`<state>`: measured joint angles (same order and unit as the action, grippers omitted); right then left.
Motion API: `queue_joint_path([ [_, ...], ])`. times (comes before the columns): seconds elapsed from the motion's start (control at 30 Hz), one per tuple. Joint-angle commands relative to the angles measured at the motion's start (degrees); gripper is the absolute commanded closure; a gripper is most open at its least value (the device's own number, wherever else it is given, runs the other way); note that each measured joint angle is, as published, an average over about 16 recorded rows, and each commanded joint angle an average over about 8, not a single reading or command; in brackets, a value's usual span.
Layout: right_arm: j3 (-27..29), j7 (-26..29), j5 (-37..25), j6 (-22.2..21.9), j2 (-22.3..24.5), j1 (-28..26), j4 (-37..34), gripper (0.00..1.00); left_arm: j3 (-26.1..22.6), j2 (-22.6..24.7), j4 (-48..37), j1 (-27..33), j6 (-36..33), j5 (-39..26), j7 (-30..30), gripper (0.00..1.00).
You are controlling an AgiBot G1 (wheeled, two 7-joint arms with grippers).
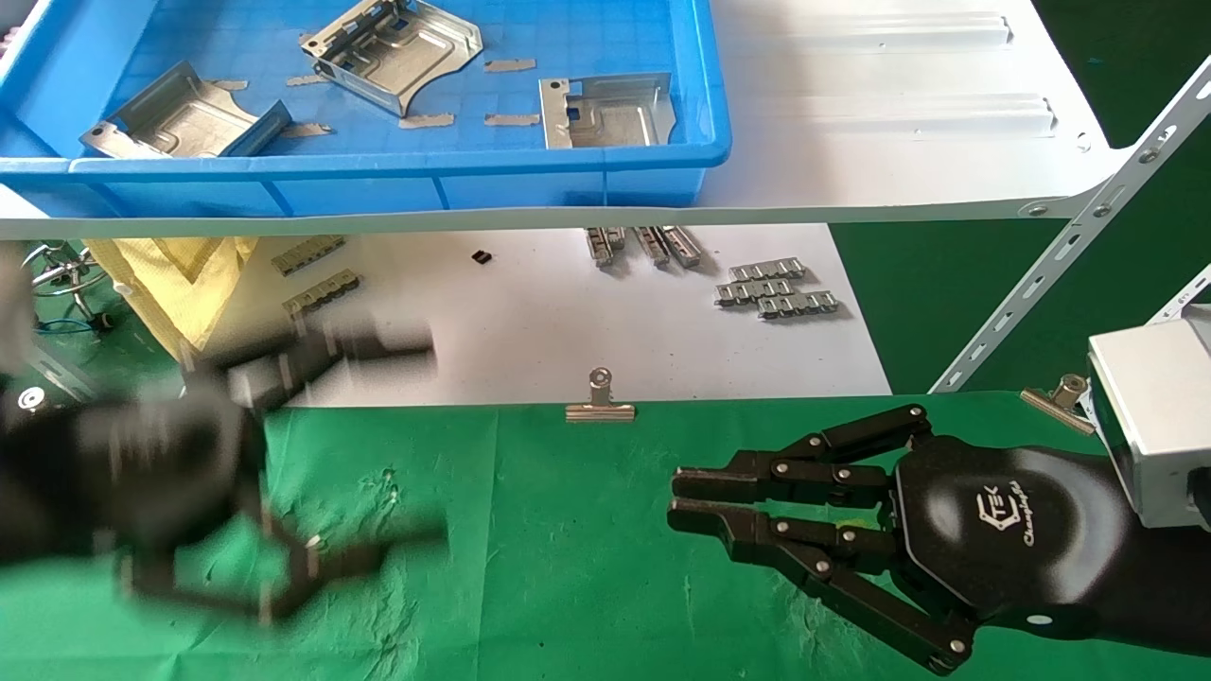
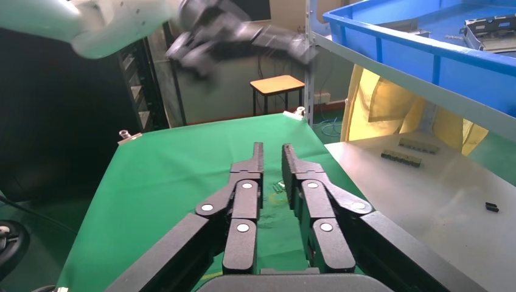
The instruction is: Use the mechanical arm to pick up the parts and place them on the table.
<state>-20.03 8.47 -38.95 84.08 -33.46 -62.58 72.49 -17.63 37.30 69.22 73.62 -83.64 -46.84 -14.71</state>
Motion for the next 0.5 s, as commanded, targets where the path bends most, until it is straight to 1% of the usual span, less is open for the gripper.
queue_joint_path([
  [0.03, 0.0, 0.0, 0.0, 0.0, 0.0, 0.0, 0.0, 1.00, -0.4, 0.4, -0.5, 3.8, 0.9, -1.4, -1.8, 0.00],
  [0.17, 0.0, 0.0, 0.0, 0.0, 0.0, 0.0, 0.0, 1.00, -3.1, 4.1, -8.3, 13.7, 1.2, -7.2, -3.0, 0.00],
  [0.3, 0.0, 0.0, 0.0, 0.0, 0.0, 0.0, 0.0, 1.00, -6.3, 9.1, -20.3, 23.6, 3.2, -14.8, -1.5, 0.00],
  [0.37, 0.0, 0.0, 0.0, 0.0, 0.0, 0.0, 0.0, 1.00, -7.9, 11.9, -26.9, 28.2, 5.7, -18.8, -0.1, 0.00],
  [0.5, 0.0, 0.0, 0.0, 0.0, 0.0, 0.0, 0.0, 1.00, -10.5, 17.3, -39.1, 35.5, 13.0, -25.9, 3.1, 0.00],
])
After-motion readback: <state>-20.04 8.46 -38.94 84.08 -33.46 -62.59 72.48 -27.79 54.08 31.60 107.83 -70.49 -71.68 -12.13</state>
